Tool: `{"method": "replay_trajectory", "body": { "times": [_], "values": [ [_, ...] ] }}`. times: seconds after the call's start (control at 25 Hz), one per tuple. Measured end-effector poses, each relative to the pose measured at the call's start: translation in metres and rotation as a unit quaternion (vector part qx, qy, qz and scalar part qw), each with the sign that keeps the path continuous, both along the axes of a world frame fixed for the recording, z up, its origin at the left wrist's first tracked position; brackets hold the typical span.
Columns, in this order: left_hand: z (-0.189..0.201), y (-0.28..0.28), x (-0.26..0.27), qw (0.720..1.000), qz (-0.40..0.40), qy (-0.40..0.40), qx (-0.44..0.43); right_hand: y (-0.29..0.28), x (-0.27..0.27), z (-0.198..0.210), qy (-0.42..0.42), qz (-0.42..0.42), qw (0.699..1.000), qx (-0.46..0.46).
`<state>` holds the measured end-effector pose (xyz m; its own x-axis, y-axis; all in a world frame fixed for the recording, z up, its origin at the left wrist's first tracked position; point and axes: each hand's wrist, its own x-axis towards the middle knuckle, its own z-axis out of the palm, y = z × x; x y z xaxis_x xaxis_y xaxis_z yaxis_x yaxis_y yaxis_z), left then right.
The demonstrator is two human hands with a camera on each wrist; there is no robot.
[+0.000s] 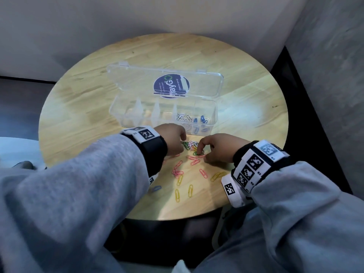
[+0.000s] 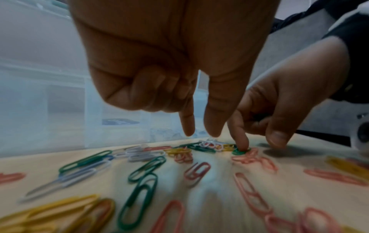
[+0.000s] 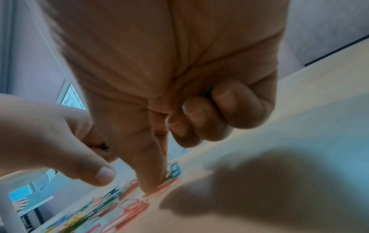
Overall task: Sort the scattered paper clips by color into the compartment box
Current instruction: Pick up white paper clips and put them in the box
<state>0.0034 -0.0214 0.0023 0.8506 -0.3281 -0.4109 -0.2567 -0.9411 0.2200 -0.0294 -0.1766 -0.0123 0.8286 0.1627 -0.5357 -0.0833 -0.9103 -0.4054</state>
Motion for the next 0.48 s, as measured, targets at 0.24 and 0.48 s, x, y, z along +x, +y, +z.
{"method": "replay_trajectory", "body": {
  "times": [0.24,0.48],
  "values": [
    [-0.009,-0.010,0.005,0.998,-0.047,-0.008,0.046,0.000,0.001,0.000,-0.019,0.019,1.000,-0.005],
    [-0.014,-0.016,0.006,0.996,-0.056,0.012,0.061,0.002,0.001,-0.002,-0.010,0.021,0.999,-0.025]
  ]
}}
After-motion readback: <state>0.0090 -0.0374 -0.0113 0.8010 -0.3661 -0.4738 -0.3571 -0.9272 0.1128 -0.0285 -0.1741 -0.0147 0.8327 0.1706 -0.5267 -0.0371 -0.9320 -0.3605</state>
